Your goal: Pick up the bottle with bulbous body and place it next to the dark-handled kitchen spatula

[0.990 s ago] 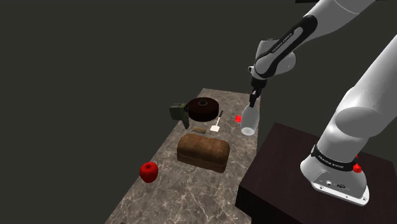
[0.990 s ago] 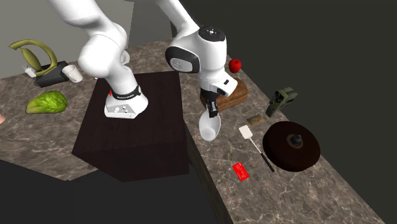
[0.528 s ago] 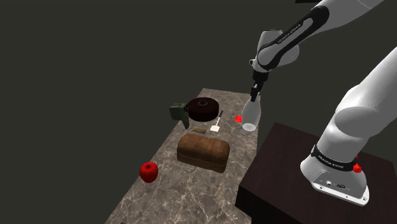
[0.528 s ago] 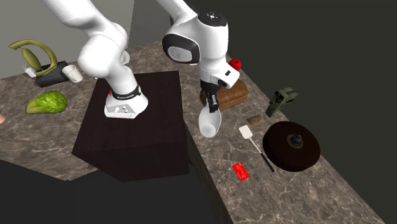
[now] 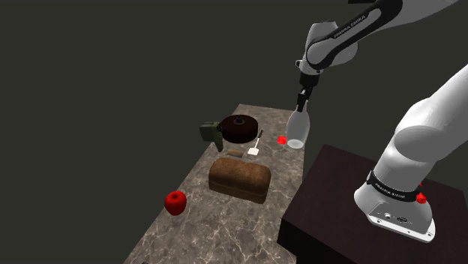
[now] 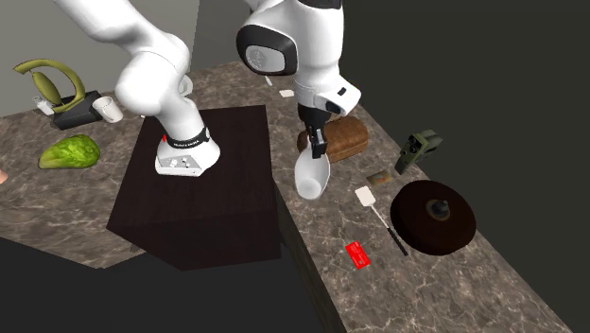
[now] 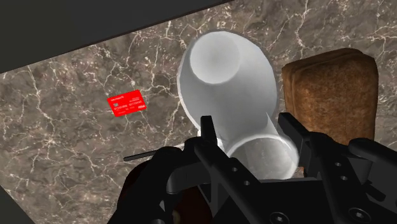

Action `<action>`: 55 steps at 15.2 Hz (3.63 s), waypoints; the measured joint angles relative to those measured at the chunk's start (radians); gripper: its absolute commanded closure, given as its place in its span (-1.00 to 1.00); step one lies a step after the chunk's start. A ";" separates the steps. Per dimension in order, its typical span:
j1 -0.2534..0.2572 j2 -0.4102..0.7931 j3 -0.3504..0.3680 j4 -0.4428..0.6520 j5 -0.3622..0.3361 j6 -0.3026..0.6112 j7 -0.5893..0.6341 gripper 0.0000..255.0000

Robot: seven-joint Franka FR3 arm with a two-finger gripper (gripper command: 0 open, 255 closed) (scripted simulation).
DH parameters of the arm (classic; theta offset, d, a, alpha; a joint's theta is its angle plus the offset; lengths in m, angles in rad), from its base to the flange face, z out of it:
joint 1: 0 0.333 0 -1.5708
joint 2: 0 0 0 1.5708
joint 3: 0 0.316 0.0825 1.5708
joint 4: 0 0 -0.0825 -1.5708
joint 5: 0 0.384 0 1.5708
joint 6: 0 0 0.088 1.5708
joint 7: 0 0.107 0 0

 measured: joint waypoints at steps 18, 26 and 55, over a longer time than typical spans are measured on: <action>-0.004 -0.123 0.030 0.152 -0.005 -0.275 0.016 1.00; -0.001 -0.152 0.042 0.242 0.000 -0.392 0.020 1.00; 0.209 -0.217 0.510 0.272 0.212 -0.485 0.579 1.00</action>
